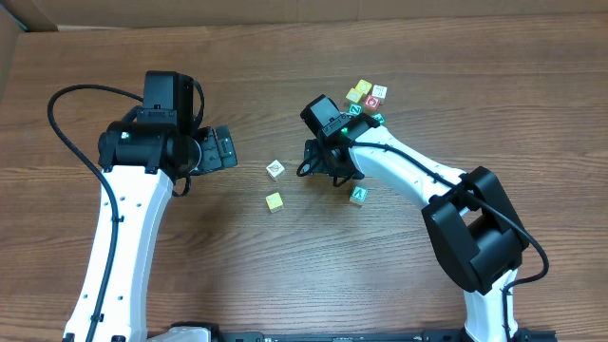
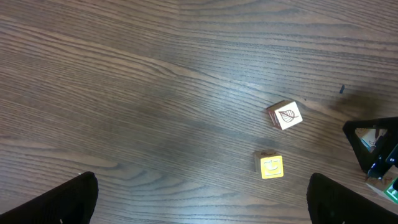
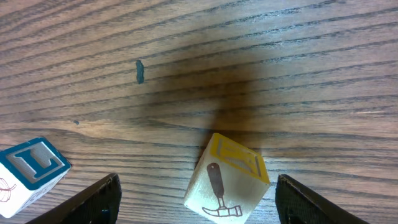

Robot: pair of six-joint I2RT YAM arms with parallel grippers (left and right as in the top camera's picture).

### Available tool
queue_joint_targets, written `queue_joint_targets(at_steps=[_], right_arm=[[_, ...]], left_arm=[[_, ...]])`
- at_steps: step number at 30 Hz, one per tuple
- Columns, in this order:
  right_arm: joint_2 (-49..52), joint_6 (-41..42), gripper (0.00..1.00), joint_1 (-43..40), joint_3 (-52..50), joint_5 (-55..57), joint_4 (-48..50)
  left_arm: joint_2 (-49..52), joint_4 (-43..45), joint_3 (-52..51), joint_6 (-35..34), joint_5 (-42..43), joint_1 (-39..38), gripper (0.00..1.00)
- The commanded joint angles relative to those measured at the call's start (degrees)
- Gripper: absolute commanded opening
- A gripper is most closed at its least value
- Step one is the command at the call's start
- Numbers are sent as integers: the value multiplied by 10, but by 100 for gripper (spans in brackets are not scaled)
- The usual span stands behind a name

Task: Flip 3 blocks
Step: 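Move the right gripper to the white block with hammer picture, then grasp the hammer-picture block with the right gripper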

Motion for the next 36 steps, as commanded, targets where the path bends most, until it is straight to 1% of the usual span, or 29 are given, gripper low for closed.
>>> queue_joint_targets(at_steps=[1, 9, 11, 14, 15, 17, 19, 25, 30, 32, 33, 34, 36], right_arm=[[2, 2, 80, -1, 7, 10, 6], [2, 2, 79, -1, -11, 10, 15], [2, 2, 72, -1, -17, 10, 16], [2, 9, 53, -2, -16, 10, 17], [2, 18, 51, -2, -16, 10, 17], [2, 35, 51, -2, -16, 10, 17], [2, 34, 53, -2, -16, 10, 17], [2, 34, 53, -2, -16, 10, 0], [2, 34, 50, -2, -16, 10, -2], [2, 34, 47, -2, -16, 10, 1], [2, 34, 42, -2, -16, 10, 4], [2, 34, 39, -2, -16, 10, 6], [2, 32, 38, -2, -16, 12, 14]], left_arm=[[1, 2, 4, -8, -7, 0, 100], [1, 2, 4, -8, -7, 0, 100], [1, 2, 4, -8, -7, 0, 100], [1, 2, 4, -8, -7, 0, 100], [1, 2, 4, -8, -7, 0, 100], [1, 2, 4, -8, -7, 0, 100], [1, 2, 4, -8, -7, 0, 100], [1, 2, 4, -7, -7, 0, 100], [1, 2, 4, -8, -7, 0, 100], [1, 2, 4, -8, -7, 0, 100], [1, 2, 4, -8, -7, 0, 100], [1, 2, 4, -8, -7, 0, 100], [1, 2, 4, -8, -7, 0, 100]])
